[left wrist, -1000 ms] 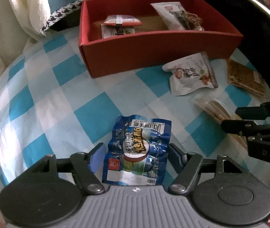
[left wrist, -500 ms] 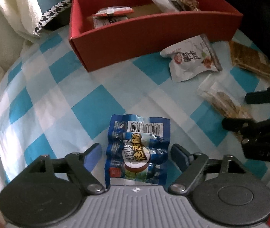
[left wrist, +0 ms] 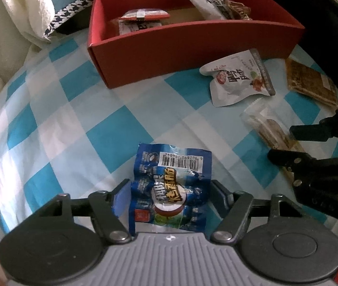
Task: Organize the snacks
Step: 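Lift both held snacks and carry them over the red box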
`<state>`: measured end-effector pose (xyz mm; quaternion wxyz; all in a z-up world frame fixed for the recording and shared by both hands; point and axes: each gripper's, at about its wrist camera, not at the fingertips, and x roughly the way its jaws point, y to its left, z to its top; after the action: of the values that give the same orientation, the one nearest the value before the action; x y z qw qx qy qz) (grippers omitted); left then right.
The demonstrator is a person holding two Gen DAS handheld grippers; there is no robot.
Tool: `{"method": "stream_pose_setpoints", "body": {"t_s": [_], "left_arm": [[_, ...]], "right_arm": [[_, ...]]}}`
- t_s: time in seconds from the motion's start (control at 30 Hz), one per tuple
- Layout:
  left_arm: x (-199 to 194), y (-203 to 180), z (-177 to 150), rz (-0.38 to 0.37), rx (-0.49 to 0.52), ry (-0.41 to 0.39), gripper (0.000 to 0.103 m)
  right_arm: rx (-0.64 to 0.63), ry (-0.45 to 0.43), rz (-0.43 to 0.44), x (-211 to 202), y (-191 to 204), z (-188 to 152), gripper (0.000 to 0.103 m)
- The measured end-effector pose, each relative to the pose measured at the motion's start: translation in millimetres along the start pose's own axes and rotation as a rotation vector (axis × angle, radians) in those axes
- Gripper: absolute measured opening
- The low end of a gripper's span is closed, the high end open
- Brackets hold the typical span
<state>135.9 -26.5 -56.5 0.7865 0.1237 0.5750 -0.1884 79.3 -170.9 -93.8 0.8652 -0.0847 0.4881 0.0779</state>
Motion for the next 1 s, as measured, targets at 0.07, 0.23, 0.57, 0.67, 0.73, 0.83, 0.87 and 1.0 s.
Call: {"method": "stream_pose_setpoints", "body": {"t_s": [0.07,0.23,0.57,0.67,0.73,0.83,0.87,1.0], "left_arm": [[-1.6,1.5,-0.5,-0.001,-0.015,0.000,0.063],[-11.3,5.3,1.9,-0.029,-0.027,-0.027,0.063],[-28.0,11.9,8.1,-0.064,-0.059,-0.085,0.063],[-34.5,13.7,11.1,-0.055,-0.067,-0.120,0.063],[-37.0,13.7,13.1,-0.045,-0.067,-0.138,0.063],[-39.2,12.2,15.8,-0.035,-0.064,-0.152,0.063],[-39.7,12.1,17.2,-0.036,-0.064,-0.157,0.063],[-44.1,11.1,22.4,-0.026,-0.066,-0.184,0.063]], "right_arm": [[0.031,0.005,0.015,-2.0,-5.4,2.3,0.039],[0.094,-0.018,0.047,-12.9,-14.3,4.0,0.036],[0.180,-0.108,0.098,-37.1,-28.8,9.3,0.036],[0.182,-0.126,0.107,-40.6,-29.5,13.2,0.036],[0.184,-0.133,0.110,-41.7,-30.5,15.3,0.036],[0.185,-0.146,0.115,-44.0,-31.4,19.5,0.036],[0.185,-0.150,0.120,-45.0,-31.8,21.3,0.036],[0.190,-0.177,0.129,-49.7,-32.8,28.5,0.036]]}}
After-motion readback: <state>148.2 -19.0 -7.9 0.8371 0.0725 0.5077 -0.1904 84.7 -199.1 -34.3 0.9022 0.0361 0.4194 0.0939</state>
